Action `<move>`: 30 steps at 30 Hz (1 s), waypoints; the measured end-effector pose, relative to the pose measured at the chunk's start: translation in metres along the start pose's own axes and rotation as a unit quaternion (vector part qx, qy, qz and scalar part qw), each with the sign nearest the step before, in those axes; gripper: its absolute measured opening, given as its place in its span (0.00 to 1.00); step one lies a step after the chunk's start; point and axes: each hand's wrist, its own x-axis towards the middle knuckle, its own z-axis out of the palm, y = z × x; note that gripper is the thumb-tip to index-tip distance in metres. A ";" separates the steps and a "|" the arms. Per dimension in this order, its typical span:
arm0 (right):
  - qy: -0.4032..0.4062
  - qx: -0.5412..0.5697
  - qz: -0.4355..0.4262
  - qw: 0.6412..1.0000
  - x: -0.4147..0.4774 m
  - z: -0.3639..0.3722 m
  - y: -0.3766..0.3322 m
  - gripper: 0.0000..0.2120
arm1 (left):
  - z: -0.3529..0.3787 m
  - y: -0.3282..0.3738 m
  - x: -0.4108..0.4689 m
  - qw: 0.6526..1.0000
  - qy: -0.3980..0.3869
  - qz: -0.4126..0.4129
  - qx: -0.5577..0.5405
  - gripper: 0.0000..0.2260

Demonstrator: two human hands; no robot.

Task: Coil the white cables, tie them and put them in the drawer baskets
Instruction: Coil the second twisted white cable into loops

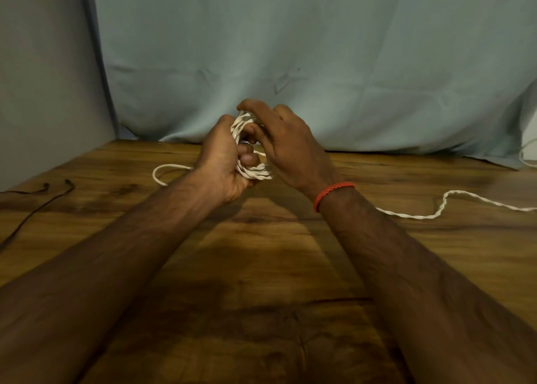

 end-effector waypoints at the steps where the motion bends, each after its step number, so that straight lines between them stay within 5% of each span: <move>1: -0.004 -0.002 0.003 1.000 0.001 -0.001 0.000 0.18 | -0.001 0.000 0.001 1.000 -0.007 0.001 -0.005 0.21; 20: 0.008 0.037 0.017 0.999 0.000 0.003 -0.006 0.15 | -0.007 0.010 -0.001 0.999 -0.047 0.014 0.017 0.17; 30: -0.033 0.006 -0.016 0.999 0.001 -0.004 0.004 0.18 | -0.013 0.017 0.001 0.955 -0.018 0.141 0.262 0.18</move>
